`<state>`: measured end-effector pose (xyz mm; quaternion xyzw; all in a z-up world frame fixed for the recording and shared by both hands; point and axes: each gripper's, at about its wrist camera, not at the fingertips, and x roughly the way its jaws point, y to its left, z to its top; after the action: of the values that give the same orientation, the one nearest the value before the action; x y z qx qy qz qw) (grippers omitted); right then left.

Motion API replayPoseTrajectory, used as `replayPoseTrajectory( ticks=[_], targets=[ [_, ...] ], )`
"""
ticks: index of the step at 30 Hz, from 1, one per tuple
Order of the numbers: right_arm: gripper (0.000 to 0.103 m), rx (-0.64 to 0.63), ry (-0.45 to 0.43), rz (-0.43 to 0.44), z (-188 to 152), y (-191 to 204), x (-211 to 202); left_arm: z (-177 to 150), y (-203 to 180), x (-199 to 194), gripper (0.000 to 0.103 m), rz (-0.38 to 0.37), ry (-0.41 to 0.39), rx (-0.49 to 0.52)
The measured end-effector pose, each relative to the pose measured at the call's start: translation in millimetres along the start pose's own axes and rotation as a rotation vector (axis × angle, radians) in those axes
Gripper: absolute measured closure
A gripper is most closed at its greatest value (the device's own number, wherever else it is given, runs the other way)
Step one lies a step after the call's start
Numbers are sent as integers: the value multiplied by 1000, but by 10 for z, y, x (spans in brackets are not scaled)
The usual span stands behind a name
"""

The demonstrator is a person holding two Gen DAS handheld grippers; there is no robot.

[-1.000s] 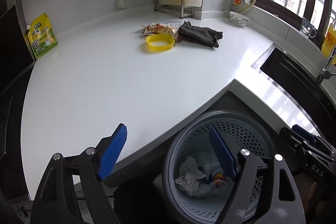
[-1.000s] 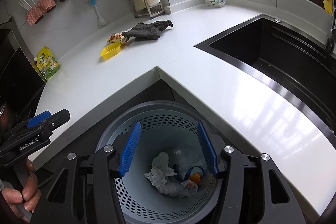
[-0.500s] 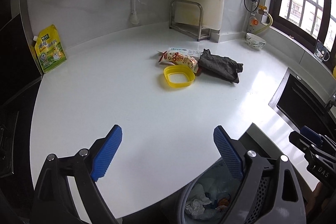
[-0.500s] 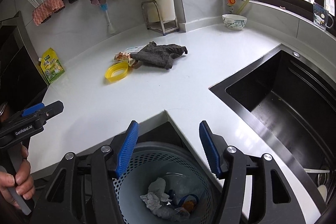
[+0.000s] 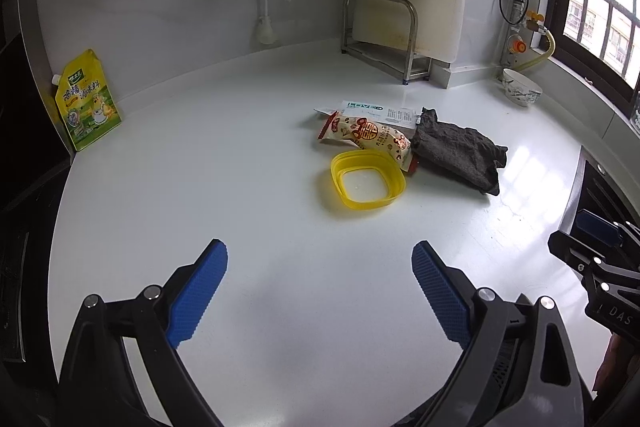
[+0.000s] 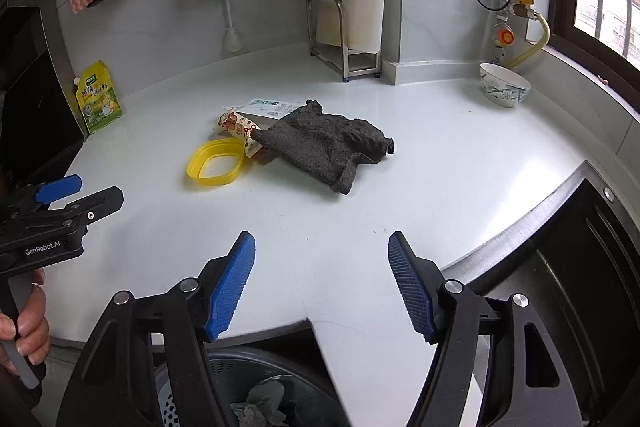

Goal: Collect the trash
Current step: 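Grasp the grey cloth with the right tool while the left tool approaches the yellow lid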

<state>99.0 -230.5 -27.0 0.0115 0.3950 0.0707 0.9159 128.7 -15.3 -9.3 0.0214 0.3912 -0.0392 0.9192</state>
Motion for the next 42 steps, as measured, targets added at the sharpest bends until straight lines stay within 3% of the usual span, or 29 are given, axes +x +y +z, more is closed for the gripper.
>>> replayPoseTrajectory(
  ticks=[17,28,36,38,42],
  targets=[
    [35,-90,45,41,515,-66,773,235,-99,698,10,-1,79,-8],
    [35,-247,84,-14,623,168,1140,270,-113,808,10,6,87,-2],
    [36,-281,77,-66,662,233,1317,298,-54,852,10,8,96,-19],
    [40,-283,68,-74,667,246,1334,305,-64,855,10,7,96,-19],
    [60,-263,57,-52,678,229,1317,310,-98,864,10,-1,97,-17]
  ],
)
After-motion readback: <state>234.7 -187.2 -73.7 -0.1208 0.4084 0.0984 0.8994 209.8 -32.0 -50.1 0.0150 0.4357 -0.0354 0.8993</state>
